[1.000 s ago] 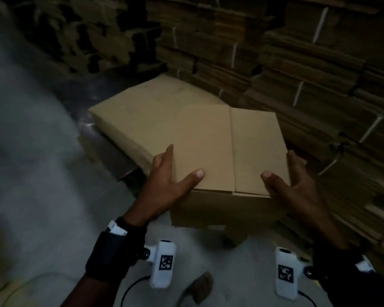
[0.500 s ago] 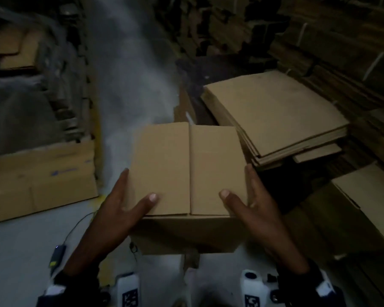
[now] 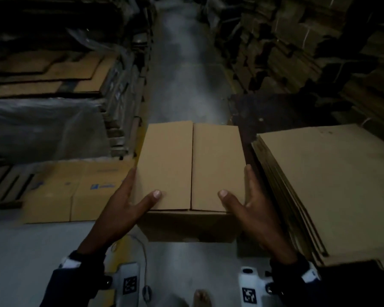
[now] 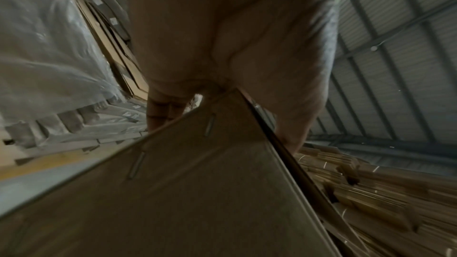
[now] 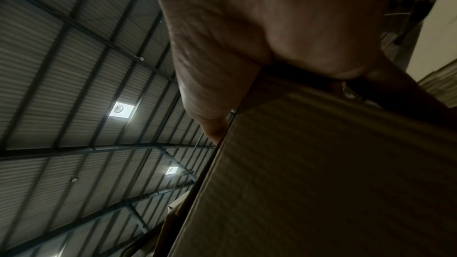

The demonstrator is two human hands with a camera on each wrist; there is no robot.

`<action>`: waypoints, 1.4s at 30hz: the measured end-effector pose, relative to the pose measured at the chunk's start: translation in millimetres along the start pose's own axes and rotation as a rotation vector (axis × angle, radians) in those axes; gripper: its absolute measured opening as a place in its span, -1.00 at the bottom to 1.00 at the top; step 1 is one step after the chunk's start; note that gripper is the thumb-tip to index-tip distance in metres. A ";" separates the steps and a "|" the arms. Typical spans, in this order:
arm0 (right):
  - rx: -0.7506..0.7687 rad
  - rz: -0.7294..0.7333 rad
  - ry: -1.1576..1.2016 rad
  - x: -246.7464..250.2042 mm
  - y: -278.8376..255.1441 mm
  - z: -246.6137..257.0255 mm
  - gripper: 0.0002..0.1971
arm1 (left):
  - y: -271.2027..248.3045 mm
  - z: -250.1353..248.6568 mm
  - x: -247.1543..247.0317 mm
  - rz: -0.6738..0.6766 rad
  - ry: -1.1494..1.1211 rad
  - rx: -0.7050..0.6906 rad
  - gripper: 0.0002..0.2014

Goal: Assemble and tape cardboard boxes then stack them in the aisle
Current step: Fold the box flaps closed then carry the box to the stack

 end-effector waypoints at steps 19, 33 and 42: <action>-0.129 -0.257 -0.021 25.9 368.5 104.9 0.20 | 447.3 63.6 -75.6 0.222 -0.033 -0.142 0.04; -0.318 -0.601 -0.010 171.3 528.1 117.6 0.36 | 733.3 6.7 -288.0 0.818 -0.027 -0.446 0.22; -0.331 -0.954 0.142 232.4 577.6 120.7 -0.12 | 837.9 -37.7 -405.5 1.022 -0.139 -0.426 0.16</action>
Point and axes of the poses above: each hand's wrist, its own y-axis towards the middle knuckle, its own x-axis out of the back of the hand, z = x × y, the point moved 9 cm from there along y, towards the middle knuckle, and after that the axes turned 15 degrees about -x, right-handed, at the moved point
